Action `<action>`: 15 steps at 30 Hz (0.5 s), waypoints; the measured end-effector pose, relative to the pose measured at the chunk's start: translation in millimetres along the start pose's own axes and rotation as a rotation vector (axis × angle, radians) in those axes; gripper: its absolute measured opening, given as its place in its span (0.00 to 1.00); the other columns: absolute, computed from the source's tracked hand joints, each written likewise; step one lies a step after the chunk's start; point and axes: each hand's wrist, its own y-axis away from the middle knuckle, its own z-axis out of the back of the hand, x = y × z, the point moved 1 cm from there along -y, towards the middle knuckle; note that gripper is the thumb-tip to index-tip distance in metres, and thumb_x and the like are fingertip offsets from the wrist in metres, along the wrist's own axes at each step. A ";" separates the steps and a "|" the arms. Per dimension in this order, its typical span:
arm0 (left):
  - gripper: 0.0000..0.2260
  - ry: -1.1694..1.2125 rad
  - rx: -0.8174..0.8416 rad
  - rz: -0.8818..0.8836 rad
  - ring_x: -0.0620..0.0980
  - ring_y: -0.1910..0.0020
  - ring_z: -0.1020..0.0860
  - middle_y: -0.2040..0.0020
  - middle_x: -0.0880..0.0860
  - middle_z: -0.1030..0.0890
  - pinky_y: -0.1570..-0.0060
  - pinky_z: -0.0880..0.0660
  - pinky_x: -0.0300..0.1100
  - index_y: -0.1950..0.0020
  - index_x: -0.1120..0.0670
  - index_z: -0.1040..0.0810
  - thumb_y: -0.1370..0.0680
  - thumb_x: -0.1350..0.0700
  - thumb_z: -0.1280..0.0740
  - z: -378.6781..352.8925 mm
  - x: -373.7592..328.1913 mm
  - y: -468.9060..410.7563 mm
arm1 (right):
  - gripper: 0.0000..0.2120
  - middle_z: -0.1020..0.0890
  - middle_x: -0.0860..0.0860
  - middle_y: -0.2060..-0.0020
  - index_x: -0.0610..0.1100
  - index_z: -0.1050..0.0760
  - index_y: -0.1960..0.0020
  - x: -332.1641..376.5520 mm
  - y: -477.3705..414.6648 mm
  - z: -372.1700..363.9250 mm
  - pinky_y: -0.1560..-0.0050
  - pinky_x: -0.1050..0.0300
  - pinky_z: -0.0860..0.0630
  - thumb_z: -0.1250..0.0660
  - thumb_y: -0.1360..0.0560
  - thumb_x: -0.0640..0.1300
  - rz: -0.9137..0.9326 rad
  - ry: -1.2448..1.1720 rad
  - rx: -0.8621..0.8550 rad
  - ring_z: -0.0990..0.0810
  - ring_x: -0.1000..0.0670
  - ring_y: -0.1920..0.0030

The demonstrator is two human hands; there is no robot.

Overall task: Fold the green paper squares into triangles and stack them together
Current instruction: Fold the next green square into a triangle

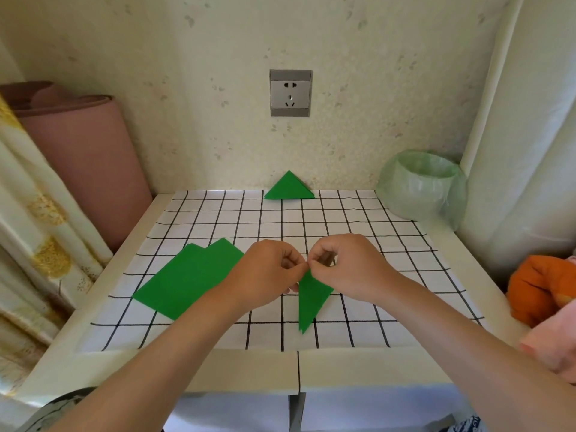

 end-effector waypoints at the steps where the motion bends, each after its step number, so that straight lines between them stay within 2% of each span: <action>1: 0.06 0.004 -0.007 0.003 0.46 0.65 0.16 0.66 0.51 0.15 0.57 0.17 0.48 0.57 0.55 0.18 0.22 0.56 0.32 0.5 0.1 -0.1 | 0.03 0.17 0.59 0.65 0.53 0.18 0.61 0.7 -0.9 -0.2 0.56 0.56 0.21 0.30 0.28 0.48 -0.004 -0.002 0.005 0.19 0.59 0.61; 5: 0.06 0.005 -0.022 0.011 0.47 0.66 0.16 0.65 0.50 0.15 0.58 0.17 0.48 0.56 0.55 0.18 0.22 0.55 0.32 3.4 1.3 -0.9 | 0.04 0.17 0.59 0.66 0.53 0.17 0.60 -0.4 -3.9 0.3 0.58 0.60 0.21 0.30 0.28 0.49 -0.035 -0.007 0.028 0.20 0.60 0.62; 11: 0.06 -0.017 -0.007 0.003 0.48 0.65 0.16 0.64 0.50 0.15 0.57 0.18 0.49 0.56 0.53 0.18 0.22 0.54 0.32 5.4 0.9 -1.1 | 0.04 0.17 0.60 0.66 0.52 0.18 0.61 -4.0 -5.6 0.0 0.58 0.58 0.20 0.31 0.29 0.48 -0.048 -0.002 0.078 0.19 0.60 0.63; 15: 0.06 0.000 -0.003 0.016 0.48 0.63 0.16 0.64 0.49 0.15 0.55 0.17 0.48 0.57 0.53 0.18 0.22 0.54 0.32 15.9 4.5 -1.5 | 0.05 0.17 0.57 0.66 0.51 0.19 0.62 -11.1 -5.3 6.5 0.62 0.63 0.23 0.31 0.28 0.44 -0.066 -0.052 0.084 0.20 0.60 0.64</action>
